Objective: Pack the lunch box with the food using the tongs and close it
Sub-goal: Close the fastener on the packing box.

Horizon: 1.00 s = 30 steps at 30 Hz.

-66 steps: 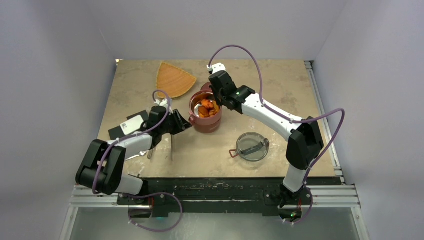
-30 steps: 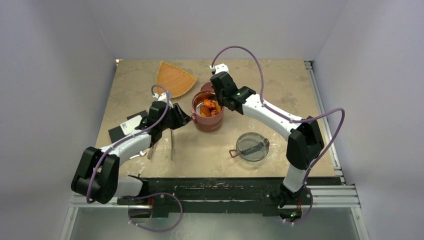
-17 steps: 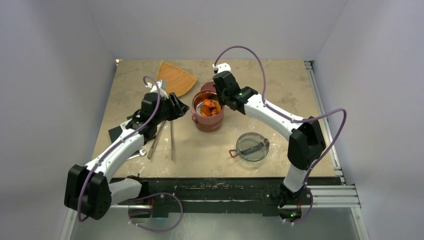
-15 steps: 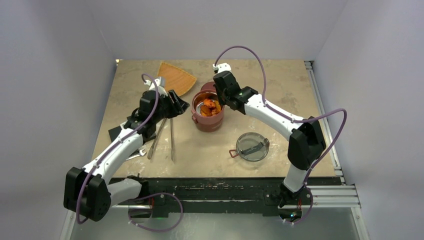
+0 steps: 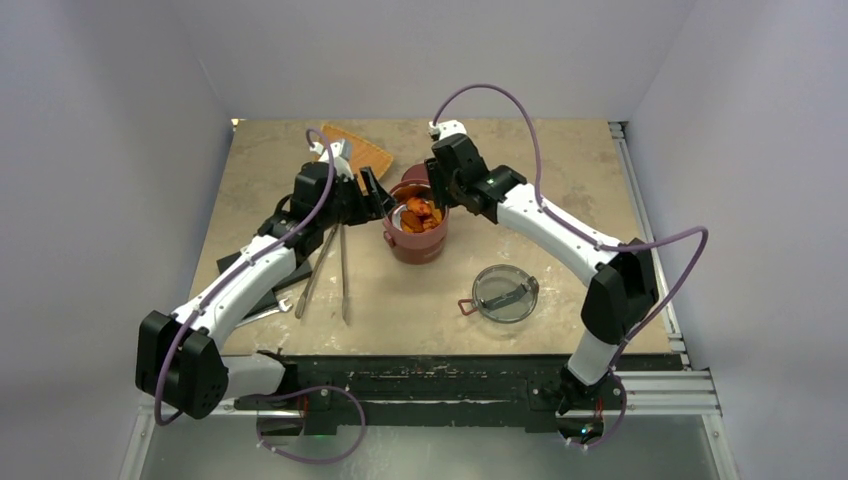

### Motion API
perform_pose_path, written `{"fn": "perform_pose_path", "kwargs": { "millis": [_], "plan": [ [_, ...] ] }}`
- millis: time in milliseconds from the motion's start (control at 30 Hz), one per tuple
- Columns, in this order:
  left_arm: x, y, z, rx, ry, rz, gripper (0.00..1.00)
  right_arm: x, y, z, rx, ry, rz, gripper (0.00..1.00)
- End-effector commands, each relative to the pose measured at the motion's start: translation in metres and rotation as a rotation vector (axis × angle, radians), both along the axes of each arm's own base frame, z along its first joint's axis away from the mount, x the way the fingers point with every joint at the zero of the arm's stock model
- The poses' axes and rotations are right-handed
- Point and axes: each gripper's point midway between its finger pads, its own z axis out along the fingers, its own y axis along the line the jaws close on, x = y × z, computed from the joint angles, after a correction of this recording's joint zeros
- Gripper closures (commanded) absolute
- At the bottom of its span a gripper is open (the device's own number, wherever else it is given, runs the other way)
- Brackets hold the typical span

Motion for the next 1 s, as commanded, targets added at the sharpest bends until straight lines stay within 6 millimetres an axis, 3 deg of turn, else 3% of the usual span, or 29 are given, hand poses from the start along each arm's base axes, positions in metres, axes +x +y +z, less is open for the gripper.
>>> {"fn": "perform_pose_path", "kwargs": {
  "millis": [0,133,333,567,967],
  "plan": [
    [-0.002,-0.005,0.007,0.003,-0.025,-0.017,0.33,0.001,0.003,0.063,0.078,-0.108,0.039,0.47],
    [-0.004,0.000,0.010,0.013,-0.031,-0.001,0.32,0.010,0.009,0.070,0.071,-0.145,0.109,0.44],
    [-0.013,0.011,0.019,0.024,-0.051,0.028,0.30,0.032,0.022,0.077,0.069,-0.216,0.249,0.50],
    [-0.021,0.016,0.021,0.020,-0.051,0.041,0.29,0.046,0.041,0.071,0.032,-0.246,0.419,0.51],
    [-0.022,0.014,0.027,-0.005,-0.060,0.037,0.28,0.063,0.062,0.047,0.001,-0.216,0.533,0.49]
  ]
}}
